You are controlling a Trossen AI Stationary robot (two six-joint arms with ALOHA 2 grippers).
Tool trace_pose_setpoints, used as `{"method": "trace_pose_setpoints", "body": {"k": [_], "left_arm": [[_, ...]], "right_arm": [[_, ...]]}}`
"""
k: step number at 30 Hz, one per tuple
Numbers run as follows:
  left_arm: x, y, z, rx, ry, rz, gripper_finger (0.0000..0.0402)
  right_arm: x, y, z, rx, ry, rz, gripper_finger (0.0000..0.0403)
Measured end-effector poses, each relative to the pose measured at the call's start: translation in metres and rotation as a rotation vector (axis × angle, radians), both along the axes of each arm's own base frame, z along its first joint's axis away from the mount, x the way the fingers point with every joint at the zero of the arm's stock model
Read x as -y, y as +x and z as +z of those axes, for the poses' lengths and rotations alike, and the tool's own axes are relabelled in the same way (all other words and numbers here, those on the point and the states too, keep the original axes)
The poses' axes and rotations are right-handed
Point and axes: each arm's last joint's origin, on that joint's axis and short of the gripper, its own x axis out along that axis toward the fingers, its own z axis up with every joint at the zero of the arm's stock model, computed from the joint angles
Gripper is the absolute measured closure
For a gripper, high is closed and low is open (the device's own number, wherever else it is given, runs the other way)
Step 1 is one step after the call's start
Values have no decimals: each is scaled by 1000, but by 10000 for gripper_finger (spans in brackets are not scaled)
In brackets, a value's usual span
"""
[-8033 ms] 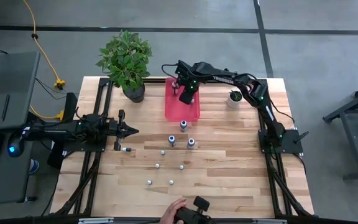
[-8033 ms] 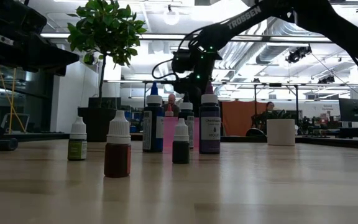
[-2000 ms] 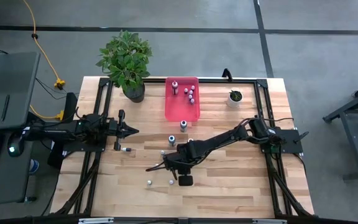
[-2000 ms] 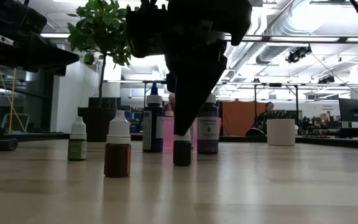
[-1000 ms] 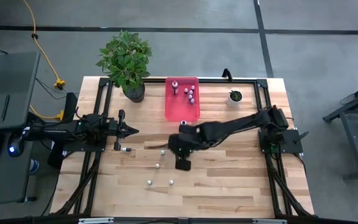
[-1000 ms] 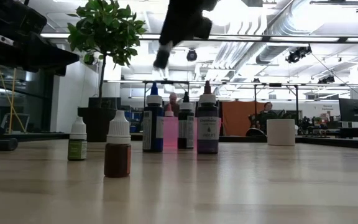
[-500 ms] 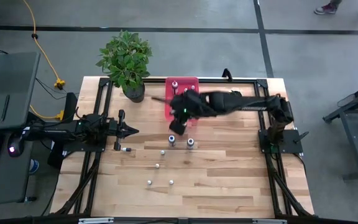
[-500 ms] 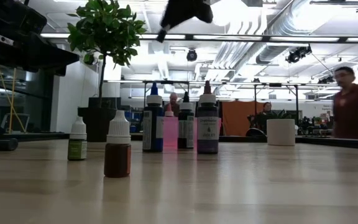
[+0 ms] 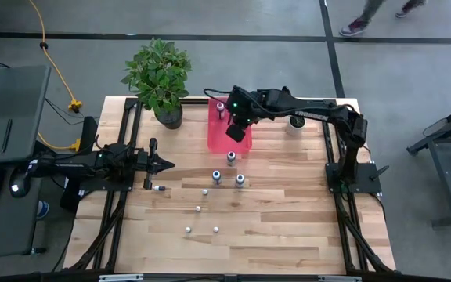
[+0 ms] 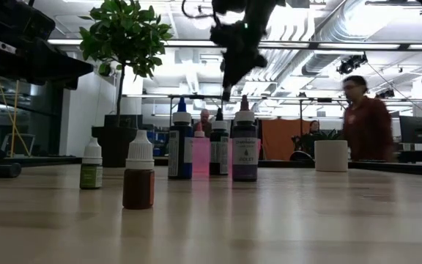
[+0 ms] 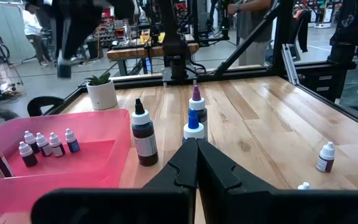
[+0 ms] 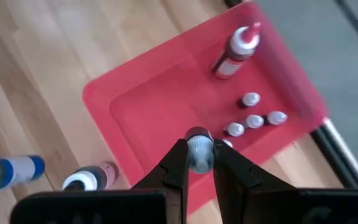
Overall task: Pick & Place food coloring
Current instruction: Put the green food coloring bottle into the pink bin
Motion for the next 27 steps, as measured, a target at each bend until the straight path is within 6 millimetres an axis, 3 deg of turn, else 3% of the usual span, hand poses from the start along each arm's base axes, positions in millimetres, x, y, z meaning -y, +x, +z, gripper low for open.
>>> {"method": "trace_pose_setpoints", "body": {"k": [8, 17, 27], "left_arm": [[0, 0, 0, 0, 0, 0, 401], [0, 0, 0, 0, 0, 0, 401], [0, 0, 0, 0, 0, 0, 401]], "right_arm": [[24, 8, -30, -2, 54, 119, 360], [53, 20, -40, -86, 56, 215, 360], [93, 21, -80, -118, 149, 153, 360]]}}
